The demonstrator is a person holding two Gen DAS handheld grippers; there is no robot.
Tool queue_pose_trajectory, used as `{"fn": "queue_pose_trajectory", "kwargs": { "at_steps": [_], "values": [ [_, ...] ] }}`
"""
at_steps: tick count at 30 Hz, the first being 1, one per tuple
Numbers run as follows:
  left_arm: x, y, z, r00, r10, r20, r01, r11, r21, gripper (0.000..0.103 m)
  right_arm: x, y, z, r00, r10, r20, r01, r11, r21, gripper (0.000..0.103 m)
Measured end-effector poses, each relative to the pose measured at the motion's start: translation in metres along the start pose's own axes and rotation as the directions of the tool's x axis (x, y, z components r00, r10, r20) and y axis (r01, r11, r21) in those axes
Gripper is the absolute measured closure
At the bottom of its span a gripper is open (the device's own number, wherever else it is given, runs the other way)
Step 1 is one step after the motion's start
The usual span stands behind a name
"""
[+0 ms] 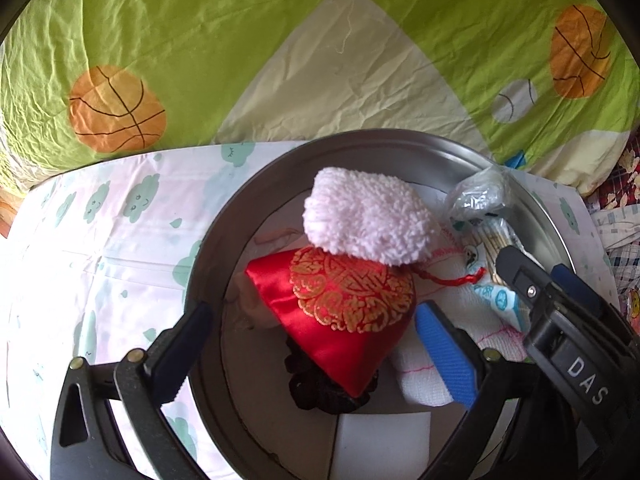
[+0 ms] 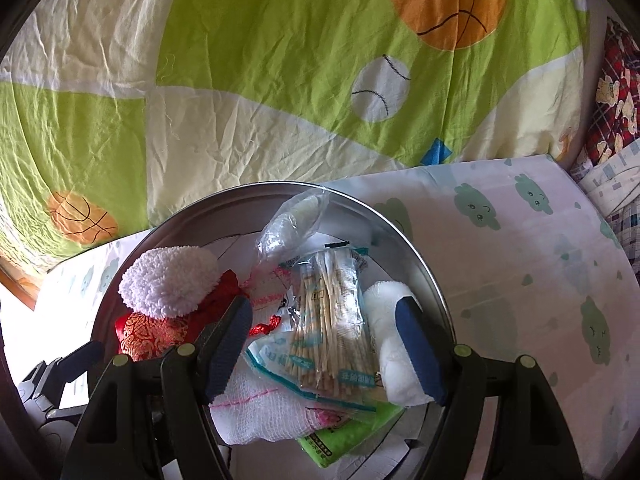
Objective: Organize soft objects
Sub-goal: 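Withdraw both tools up and away from the tin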
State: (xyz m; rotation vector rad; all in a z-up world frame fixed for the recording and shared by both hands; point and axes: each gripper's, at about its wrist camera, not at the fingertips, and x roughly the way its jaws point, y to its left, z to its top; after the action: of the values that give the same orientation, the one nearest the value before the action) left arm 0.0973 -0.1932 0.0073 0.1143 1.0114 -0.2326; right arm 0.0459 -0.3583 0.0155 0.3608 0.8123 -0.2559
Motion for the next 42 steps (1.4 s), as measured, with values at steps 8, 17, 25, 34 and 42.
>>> {"fn": "queue_pose_trajectory", "kwargs": {
  "at_steps": [8, 17, 25, 34, 42],
  "values": [
    [-0.039, 0.005, -0.030, 0.946, 0.017, 0.324, -0.032, 0.999, 0.041, 0.001, -0.036, -0.011, -0.031, 0.977, 0.035, 0.212, -0.049, 0.997, 0.061, 0.027],
    [-0.056, 0.018, -0.054, 0.847, 0.058, 0.528, -0.081, 0.997, 0.020, 0.000, -0.066, -0.004, -0.068, 0.905, -0.037, 0.425, -0.006, 0.995, 0.102, 0.026],
    [-0.062, 0.020, -0.071, 0.781, 0.075, 0.620, -0.093, 0.996, -0.003, 0.000, -0.078, 0.007, -0.082, 0.838, -0.090, 0.538, 0.074, 0.996, 0.052, 0.026],
    [-0.070, 0.025, -0.081, 0.749, 0.060, 0.660, -0.070, 0.997, -0.010, 0.000, -0.090, 0.021, -0.094, 0.803, -0.052, 0.594, 0.084, 0.996, -0.027, 0.026],
    [-0.077, 0.041, -0.093, 0.750, 0.052, 0.660, -0.024, 0.998, -0.051, 0.000, -0.103, 0.031, -0.105, 0.764, -0.040, 0.644, 0.106, 0.992, -0.064, 0.019]
  ]
}}
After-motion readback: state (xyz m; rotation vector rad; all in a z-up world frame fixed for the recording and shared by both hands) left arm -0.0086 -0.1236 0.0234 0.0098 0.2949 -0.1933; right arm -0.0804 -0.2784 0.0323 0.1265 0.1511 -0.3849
